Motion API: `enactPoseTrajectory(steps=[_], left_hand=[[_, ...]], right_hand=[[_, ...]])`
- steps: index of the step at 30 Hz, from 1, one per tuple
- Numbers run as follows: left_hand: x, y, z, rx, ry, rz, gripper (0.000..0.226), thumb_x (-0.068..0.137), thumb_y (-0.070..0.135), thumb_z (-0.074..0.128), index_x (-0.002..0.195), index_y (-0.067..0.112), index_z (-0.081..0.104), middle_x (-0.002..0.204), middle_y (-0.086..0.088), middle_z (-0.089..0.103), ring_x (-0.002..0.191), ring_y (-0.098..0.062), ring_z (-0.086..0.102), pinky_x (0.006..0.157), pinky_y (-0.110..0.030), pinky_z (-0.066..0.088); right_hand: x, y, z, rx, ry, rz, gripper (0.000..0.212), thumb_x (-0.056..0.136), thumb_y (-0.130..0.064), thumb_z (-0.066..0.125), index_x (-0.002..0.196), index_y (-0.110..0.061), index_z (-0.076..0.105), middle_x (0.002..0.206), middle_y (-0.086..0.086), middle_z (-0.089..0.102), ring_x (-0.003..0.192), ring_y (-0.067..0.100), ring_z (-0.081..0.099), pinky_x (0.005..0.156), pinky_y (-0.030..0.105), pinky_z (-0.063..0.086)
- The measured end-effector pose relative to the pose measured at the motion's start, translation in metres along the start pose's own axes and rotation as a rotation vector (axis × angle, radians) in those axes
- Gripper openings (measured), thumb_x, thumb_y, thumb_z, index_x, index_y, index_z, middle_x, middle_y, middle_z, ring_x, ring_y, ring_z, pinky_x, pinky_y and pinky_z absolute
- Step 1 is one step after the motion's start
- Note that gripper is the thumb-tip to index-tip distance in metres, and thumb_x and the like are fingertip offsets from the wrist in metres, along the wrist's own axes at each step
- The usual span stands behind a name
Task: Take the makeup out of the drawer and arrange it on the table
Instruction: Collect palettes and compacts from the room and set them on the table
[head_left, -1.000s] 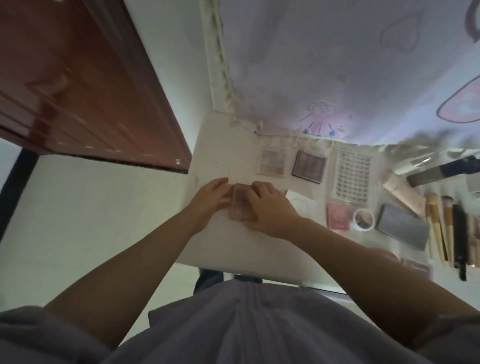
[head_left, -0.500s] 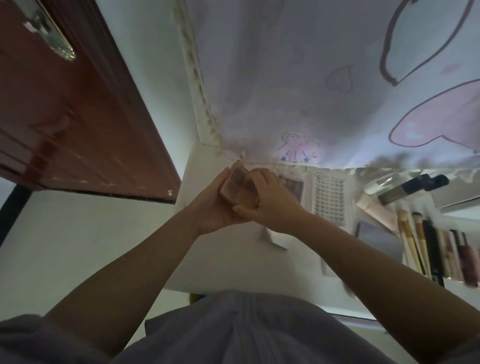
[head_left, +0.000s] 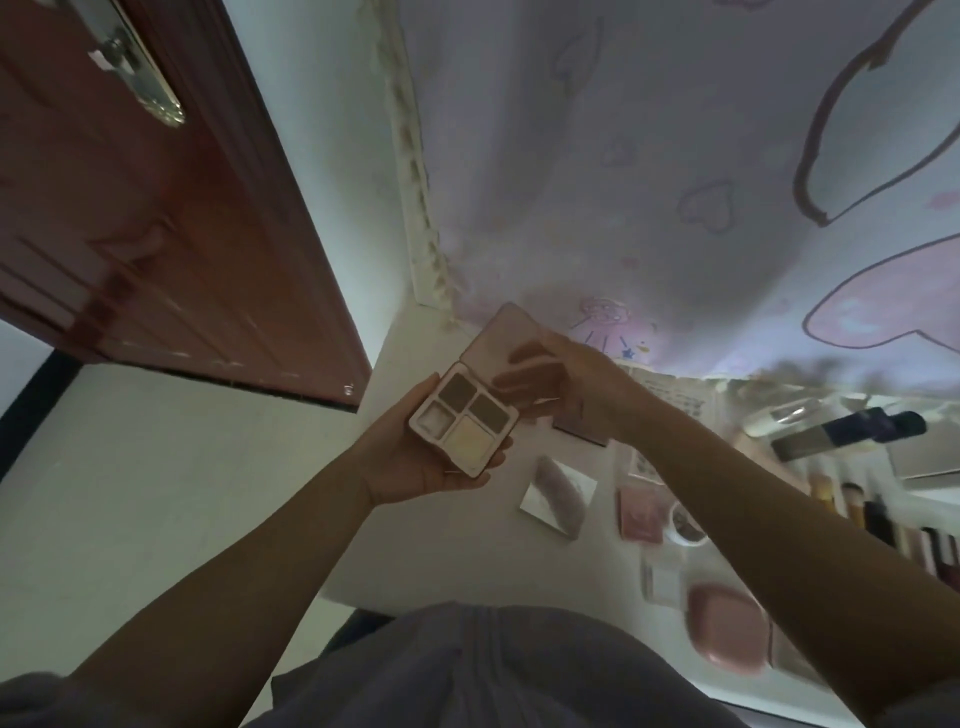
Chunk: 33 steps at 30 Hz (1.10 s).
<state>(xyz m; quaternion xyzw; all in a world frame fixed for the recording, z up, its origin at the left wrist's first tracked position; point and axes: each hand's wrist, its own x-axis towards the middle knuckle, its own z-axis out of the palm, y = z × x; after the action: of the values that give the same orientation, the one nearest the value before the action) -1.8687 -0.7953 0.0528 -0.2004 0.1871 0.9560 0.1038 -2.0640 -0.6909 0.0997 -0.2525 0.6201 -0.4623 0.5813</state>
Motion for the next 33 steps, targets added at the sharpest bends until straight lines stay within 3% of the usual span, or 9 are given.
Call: enactPoseTrajectory(steps=[5,10,14,17,21,24,29,31,33], left_hand=[[-0.005,0.016,-0.021,-0.075,0.034,0.094,0.069,0.085,0.055,0.053,0.132,0.005,0.051,0.129,-0.022,0.053,0.116,-0.035,0.054,0.101,-0.048,0.042],[-0.004,0.051,-0.041,-0.037,0.287,0.261,0.033,0.088,0.029,0.050,0.107,0.012,0.070,0.116,-0.013,0.065,0.106,-0.027,0.062,0.096,-0.043,0.047],[0.003,0.088,-0.057,0.279,0.537,0.277,0.027,0.095,0.015,0.046,0.114,0.010,0.064,0.109,-0.006,0.066,0.096,-0.016,0.062,0.092,-0.028,0.048],[0.013,0.112,-0.066,0.677,0.716,0.200,0.020,0.093,0.018,0.051,0.105,0.014,0.066,0.108,-0.007,0.066,0.096,-0.018,0.062,0.090,-0.027,0.048],[0.022,0.126,-0.075,1.019,0.740,0.130,0.029,0.094,0.016,0.045,0.108,0.003,0.066,0.098,-0.015,0.067,0.082,-0.020,0.057,0.072,-0.026,0.039],[0.024,0.128,-0.079,1.082,0.722,0.120,0.032,0.094,0.009,0.041,0.116,0.003,0.063,0.107,-0.023,0.065,0.086,-0.027,0.060,0.072,-0.028,0.040],[0.022,0.123,-0.075,1.094,0.743,0.147,0.031,0.093,0.007,0.039,0.111,0.000,0.064,0.077,-0.011,0.054,0.056,-0.011,0.040,0.050,-0.021,0.028],[0.022,0.122,-0.073,1.118,0.768,0.142,0.031,0.093,0.006,0.039,0.112,-0.002,0.063,0.076,-0.011,0.055,0.059,-0.013,0.043,0.050,-0.021,0.029],[0.022,0.119,-0.072,1.168,0.807,0.115,0.035,0.094,0.010,0.040,0.125,0.002,0.054,0.104,-0.016,0.059,0.082,-0.019,0.055,0.064,-0.022,0.040]], right_hand=[[0.037,0.012,0.024,0.128,0.128,-0.023,0.010,0.094,-0.011,0.053,0.094,-0.008,0.062,0.085,0.006,0.074,0.082,0.019,0.070,0.069,0.027,0.057],[0.091,0.004,0.041,-0.243,0.362,-0.056,0.015,0.093,-0.013,0.054,0.083,-0.021,0.061,0.082,-0.006,0.070,0.066,0.000,0.065,0.053,0.014,0.048],[0.136,0.004,0.044,-0.451,0.486,-0.036,0.010,0.092,-0.016,0.056,0.086,-0.017,0.063,0.088,0.001,0.069,0.070,0.006,0.060,0.057,0.011,0.042],[0.161,0.004,0.042,-0.643,0.500,0.010,0.017,0.091,-0.021,0.057,0.093,-0.008,0.067,0.092,0.005,0.067,0.079,0.016,0.059,0.065,0.020,0.042],[0.175,0.007,0.045,-0.640,0.519,0.034,0.019,0.090,-0.019,0.059,0.097,-0.004,0.067,0.087,0.004,0.062,0.078,0.016,0.055,0.061,0.020,0.036],[0.177,0.014,0.048,-0.653,0.535,0.083,0.014,0.092,-0.022,0.056,0.093,-0.009,0.064,0.087,0.001,0.059,0.079,0.014,0.053,0.060,0.017,0.035],[0.177,0.016,0.050,-0.736,0.543,0.108,0.027,0.095,-0.025,0.052,0.107,-0.002,0.063,0.097,0.005,0.062,0.088,0.017,0.055,0.070,0.019,0.033],[0.175,0.013,0.050,-0.754,0.522,0.110,0.027,0.094,-0.024,0.053,0.106,-0.002,0.064,0.101,0.010,0.065,0.089,0.020,0.056,0.070,0.020,0.034],[0.168,0.008,0.048,-0.759,0.496,0.099,0.025,0.093,-0.023,0.054,0.105,-0.004,0.065,0.102,0.010,0.067,0.087,0.020,0.057,0.071,0.021,0.036]])
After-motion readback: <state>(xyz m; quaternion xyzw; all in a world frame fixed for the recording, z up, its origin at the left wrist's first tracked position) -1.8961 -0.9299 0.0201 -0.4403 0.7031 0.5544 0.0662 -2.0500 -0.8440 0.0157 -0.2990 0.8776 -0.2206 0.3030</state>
